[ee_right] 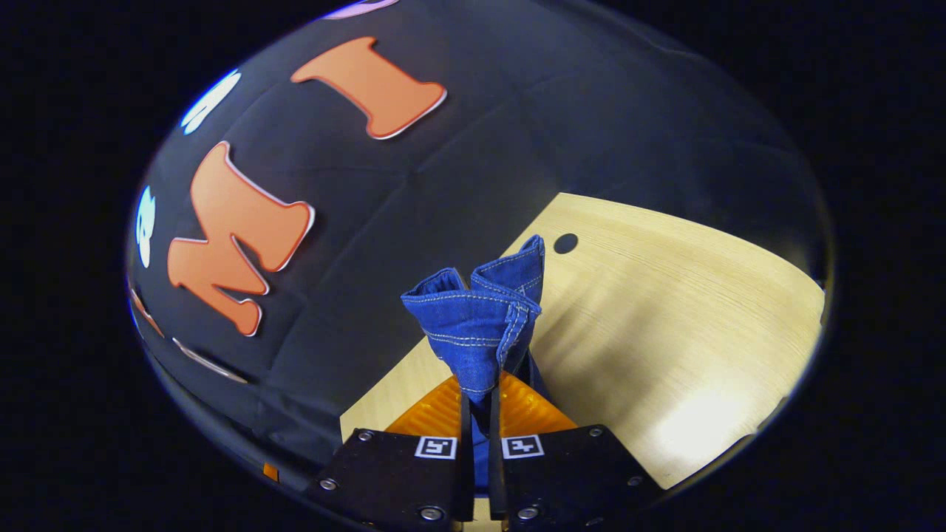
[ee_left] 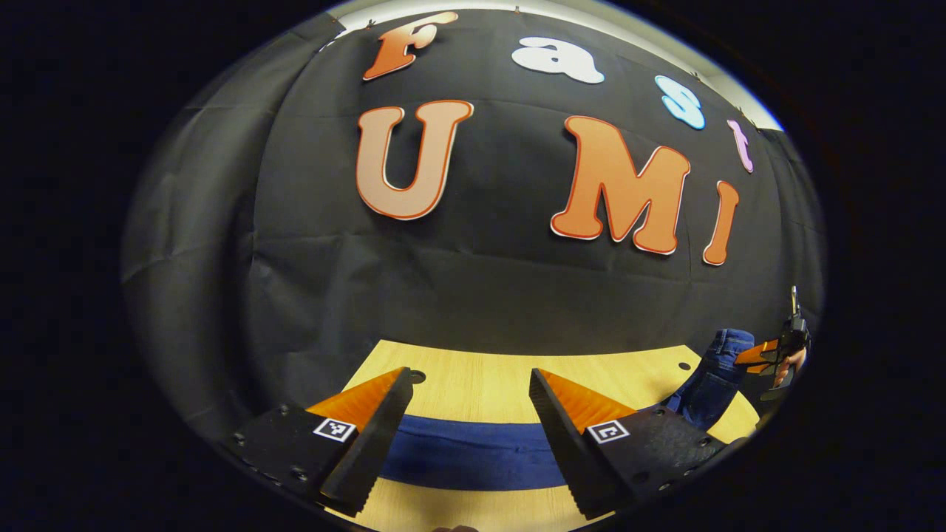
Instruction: Grasp the waist and the cuffs of the jeans and fold them to make the two legs overlap; first hold the waist and fold one-third of the jeans toward the cuffs, then hold the cuffs and fold the remaining one-third in the same direction to finish folding.
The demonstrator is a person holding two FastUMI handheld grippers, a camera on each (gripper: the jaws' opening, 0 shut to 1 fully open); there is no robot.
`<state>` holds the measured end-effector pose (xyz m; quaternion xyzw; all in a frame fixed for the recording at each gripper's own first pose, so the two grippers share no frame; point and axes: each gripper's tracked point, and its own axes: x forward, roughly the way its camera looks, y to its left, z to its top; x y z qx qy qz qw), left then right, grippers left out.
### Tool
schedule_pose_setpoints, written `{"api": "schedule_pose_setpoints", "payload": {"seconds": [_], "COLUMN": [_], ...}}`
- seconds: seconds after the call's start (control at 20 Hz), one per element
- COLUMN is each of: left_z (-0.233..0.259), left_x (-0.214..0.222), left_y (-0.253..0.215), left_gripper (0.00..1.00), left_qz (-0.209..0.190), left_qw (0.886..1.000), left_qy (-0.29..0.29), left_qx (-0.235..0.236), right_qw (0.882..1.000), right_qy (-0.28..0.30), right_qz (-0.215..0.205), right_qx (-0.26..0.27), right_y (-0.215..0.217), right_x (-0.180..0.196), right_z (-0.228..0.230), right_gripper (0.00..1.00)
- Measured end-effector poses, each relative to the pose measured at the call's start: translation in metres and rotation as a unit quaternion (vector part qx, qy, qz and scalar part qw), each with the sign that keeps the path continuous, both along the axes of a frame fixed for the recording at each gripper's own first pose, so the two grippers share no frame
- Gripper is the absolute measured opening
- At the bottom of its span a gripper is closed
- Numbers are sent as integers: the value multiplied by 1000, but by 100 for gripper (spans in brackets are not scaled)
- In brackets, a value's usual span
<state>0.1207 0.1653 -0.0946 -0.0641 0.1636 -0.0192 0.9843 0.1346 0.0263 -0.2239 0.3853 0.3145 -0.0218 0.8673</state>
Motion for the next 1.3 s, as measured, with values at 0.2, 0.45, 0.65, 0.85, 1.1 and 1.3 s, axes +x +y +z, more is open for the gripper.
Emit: {"api": "schedule_pose_setpoints", "payload": {"seconds": [0.2,0.45,0.65,0.85,1.1,1.3], "left_z": [-6,-20,-31,-46,-78,-104], "left_x": [-11,-27,-36,-46,-54,-55], "left_y": [25,61,87,113,128,132], "left_gripper": [97,98,97,97,98,98], "left_qz": [16,37,55,74,86,88], "left_qw": [1000,999,998,996,992,988], "left_qy": [4,17,28,44,84,113], "left_qx": [-7,-7,-10,-16,-33,-49], "right_qw": [999,995,990,979,960,959], "right_qy": [-10,-13,-8,1,17,-49], "right_qz": [38,96,139,183,256,277], "right_qx": [-3,-14,-38,-90,-112,-44], "right_y": [50,122,185,234,281,318], "right_x": [7,-2,-7,-22,-53,-57], "right_z": [7,7,-6,-23,-41,1], "right_gripper": [8,8,8,8,12,55]}}
